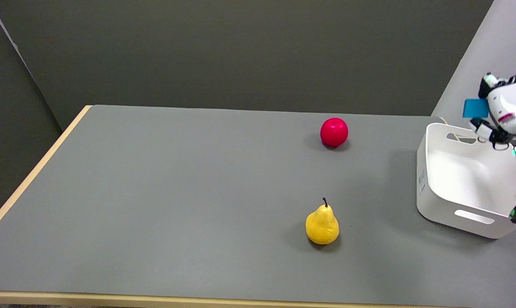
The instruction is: Place the cube in the box.
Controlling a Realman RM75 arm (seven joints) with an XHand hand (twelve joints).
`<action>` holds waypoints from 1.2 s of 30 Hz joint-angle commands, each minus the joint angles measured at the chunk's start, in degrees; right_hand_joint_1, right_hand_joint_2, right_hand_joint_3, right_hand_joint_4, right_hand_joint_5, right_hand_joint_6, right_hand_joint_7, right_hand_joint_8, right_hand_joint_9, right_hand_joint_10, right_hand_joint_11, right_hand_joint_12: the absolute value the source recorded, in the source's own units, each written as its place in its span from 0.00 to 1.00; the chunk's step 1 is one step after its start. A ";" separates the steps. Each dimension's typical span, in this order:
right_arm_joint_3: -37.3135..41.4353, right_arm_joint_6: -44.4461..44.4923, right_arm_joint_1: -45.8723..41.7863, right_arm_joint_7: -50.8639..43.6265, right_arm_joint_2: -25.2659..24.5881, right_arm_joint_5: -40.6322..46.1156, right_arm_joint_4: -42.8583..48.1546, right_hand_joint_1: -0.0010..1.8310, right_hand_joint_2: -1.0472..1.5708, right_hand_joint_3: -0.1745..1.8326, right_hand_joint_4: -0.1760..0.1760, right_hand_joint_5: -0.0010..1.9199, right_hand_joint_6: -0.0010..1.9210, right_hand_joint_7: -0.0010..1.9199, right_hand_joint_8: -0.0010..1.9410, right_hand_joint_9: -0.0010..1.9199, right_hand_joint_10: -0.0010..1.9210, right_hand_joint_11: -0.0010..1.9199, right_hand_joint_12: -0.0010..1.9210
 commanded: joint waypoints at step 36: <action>-12.06 24.73 5.14 28.67 3.88 2.01 -21.87 0.16 0.61 0.55 0.88 0.02 0.13 0.00 0.00 0.00 0.00 0.00 0.16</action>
